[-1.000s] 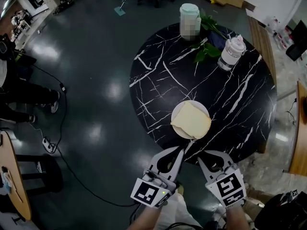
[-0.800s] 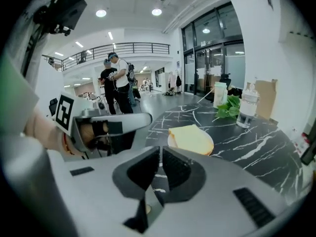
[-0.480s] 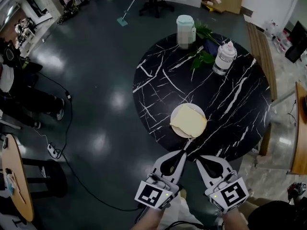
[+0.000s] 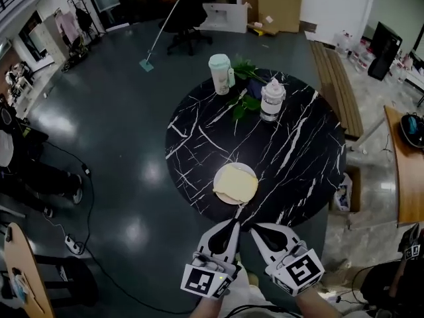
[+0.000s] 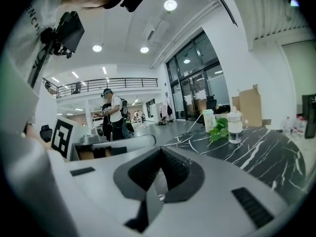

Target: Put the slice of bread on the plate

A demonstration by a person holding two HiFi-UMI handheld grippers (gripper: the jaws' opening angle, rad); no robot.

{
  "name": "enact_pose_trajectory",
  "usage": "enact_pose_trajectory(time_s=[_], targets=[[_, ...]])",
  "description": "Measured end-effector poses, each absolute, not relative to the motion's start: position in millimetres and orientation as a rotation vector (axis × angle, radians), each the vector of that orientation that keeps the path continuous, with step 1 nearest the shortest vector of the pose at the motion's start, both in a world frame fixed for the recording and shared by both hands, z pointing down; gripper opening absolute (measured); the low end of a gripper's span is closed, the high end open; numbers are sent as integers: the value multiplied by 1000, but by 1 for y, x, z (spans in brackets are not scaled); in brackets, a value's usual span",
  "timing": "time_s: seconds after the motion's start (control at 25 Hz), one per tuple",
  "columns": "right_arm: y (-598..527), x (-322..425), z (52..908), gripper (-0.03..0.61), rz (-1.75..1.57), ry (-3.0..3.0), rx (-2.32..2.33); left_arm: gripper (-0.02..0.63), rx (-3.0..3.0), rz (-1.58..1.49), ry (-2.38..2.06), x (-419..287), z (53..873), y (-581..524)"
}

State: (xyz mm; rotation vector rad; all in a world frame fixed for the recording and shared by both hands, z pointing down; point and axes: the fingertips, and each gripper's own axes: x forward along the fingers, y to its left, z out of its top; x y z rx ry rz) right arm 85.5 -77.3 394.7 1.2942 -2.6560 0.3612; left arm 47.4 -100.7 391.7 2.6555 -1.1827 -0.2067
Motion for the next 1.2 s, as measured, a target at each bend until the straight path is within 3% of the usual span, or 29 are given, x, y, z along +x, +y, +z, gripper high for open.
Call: enact_pose_trajectory(time_s=[1.2], targets=[[-51,105,361,9,375,-2676,1346,8,2662,-194,-1208,62,355,-63]])
